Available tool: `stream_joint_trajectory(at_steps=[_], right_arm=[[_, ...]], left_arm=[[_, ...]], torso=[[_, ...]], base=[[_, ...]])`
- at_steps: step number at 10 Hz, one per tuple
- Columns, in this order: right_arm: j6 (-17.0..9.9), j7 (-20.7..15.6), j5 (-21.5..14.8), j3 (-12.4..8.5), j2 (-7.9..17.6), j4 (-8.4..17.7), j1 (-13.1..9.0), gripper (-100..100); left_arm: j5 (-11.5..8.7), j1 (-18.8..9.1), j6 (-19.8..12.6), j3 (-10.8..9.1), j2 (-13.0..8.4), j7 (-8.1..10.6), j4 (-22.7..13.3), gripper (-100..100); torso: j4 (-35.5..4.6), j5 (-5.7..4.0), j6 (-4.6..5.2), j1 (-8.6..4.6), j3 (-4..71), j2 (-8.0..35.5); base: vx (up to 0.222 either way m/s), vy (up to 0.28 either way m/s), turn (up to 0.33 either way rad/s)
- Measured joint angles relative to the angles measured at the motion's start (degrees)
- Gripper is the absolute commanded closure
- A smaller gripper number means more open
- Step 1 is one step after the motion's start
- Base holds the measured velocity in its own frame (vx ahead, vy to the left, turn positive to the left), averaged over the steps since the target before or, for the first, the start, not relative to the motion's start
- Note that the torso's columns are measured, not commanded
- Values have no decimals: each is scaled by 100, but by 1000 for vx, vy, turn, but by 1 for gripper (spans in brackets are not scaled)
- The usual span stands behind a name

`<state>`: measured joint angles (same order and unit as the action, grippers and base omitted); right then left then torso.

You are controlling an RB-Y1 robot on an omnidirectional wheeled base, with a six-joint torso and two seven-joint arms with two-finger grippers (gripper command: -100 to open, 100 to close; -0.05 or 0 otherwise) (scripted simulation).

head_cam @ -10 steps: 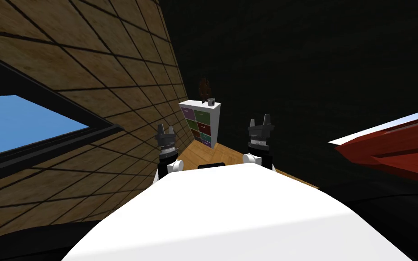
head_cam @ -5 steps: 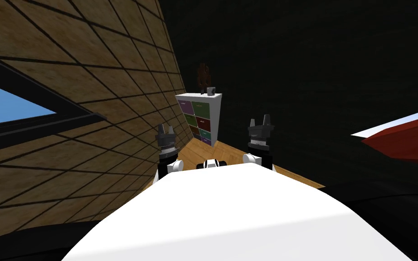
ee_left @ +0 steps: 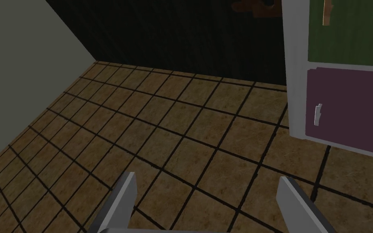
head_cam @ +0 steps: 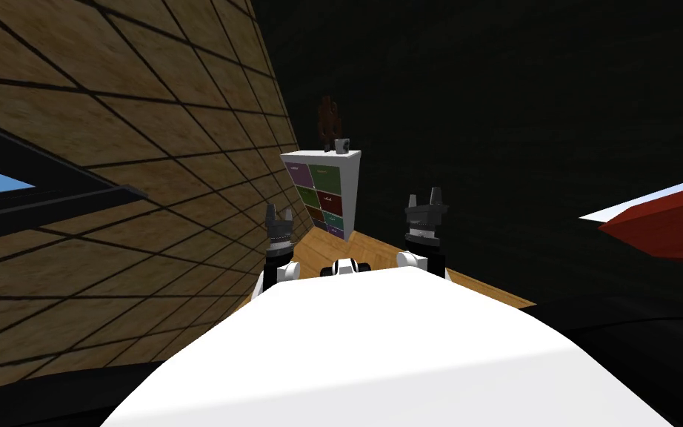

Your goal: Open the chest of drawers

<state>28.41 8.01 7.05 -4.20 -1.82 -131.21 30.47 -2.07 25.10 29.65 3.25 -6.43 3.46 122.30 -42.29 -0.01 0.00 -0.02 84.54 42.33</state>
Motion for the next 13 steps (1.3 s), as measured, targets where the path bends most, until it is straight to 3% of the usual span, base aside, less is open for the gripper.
stream_joint_trajectory(at_steps=[3, 13], right_arm=[[0, 0, 0, 0, 0, 0, 0, 0], [0, 0, 0, 0, 0, 0, 0, 0]], left_arm=[[57, -136, -9, 59, -69, -30, -350, -100], [304, -498, -79, 357, -15, -179, -1502, -100]], torso=[[1, 1, 0, 4, 5, -7], [3, 1, 0, 5, 8, -11]], base=[[77, 4, -68], [80, 8, -67]])
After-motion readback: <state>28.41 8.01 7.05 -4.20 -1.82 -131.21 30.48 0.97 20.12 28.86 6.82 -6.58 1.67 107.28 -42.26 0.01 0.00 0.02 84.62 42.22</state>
